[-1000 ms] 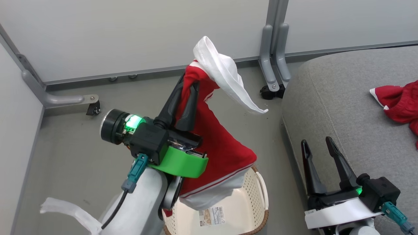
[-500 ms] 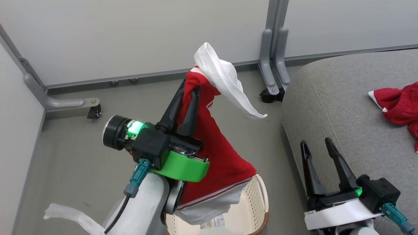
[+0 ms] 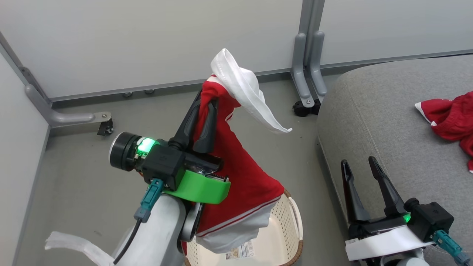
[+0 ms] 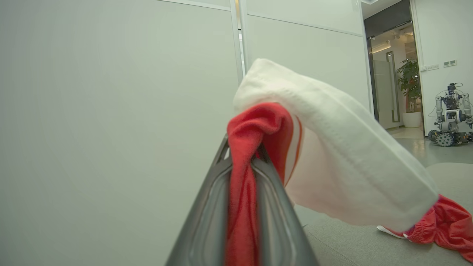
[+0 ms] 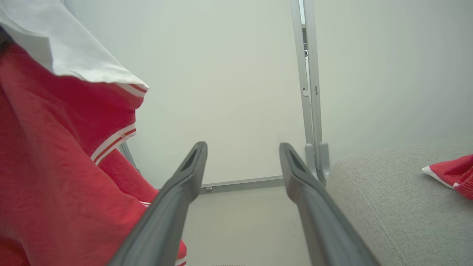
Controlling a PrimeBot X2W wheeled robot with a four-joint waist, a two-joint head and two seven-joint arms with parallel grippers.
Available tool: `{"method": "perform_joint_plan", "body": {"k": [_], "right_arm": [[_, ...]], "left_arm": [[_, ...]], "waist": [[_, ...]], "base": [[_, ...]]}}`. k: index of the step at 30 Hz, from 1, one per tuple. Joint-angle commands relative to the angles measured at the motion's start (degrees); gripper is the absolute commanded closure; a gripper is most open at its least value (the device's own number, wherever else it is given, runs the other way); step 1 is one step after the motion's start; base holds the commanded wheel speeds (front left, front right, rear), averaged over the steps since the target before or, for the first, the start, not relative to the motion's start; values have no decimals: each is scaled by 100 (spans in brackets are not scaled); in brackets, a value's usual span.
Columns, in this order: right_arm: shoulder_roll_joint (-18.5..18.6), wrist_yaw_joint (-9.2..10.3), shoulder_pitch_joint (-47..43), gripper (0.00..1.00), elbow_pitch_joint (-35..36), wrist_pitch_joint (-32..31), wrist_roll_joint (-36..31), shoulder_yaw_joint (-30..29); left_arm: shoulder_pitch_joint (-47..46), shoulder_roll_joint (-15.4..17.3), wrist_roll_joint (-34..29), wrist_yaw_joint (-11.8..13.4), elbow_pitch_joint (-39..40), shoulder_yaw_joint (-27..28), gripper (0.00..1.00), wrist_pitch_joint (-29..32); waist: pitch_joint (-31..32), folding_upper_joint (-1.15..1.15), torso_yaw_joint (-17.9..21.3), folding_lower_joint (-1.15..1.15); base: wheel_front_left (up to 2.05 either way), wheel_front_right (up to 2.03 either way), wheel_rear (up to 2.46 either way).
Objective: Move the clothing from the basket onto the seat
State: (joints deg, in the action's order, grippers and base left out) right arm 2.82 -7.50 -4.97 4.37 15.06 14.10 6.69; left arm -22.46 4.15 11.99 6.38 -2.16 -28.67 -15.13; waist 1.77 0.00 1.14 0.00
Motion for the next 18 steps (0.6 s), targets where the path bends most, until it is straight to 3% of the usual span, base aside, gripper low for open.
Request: {"method": "perform_joint_plan", "body": {"k": [1,9,18], "right_arm": [[13,2,-56,0,-7,17,10,-29],[264,2,-111,0,68,17,20,252],[1413,2,292,0,254,17,103,1655]], "left_arm": [[85,-18,-44,-20,-2,47,100,-1],[124,-45,-99,-80,-41,123,100,-1],[47,-68,-174,-162,-109,145,100,-1]], "waist": [[-4,0,7,0],[-64,0,38,0],[-166,0,49,0]], "base": [[0,0,0],[0,0,0],[0,0,0]]}}
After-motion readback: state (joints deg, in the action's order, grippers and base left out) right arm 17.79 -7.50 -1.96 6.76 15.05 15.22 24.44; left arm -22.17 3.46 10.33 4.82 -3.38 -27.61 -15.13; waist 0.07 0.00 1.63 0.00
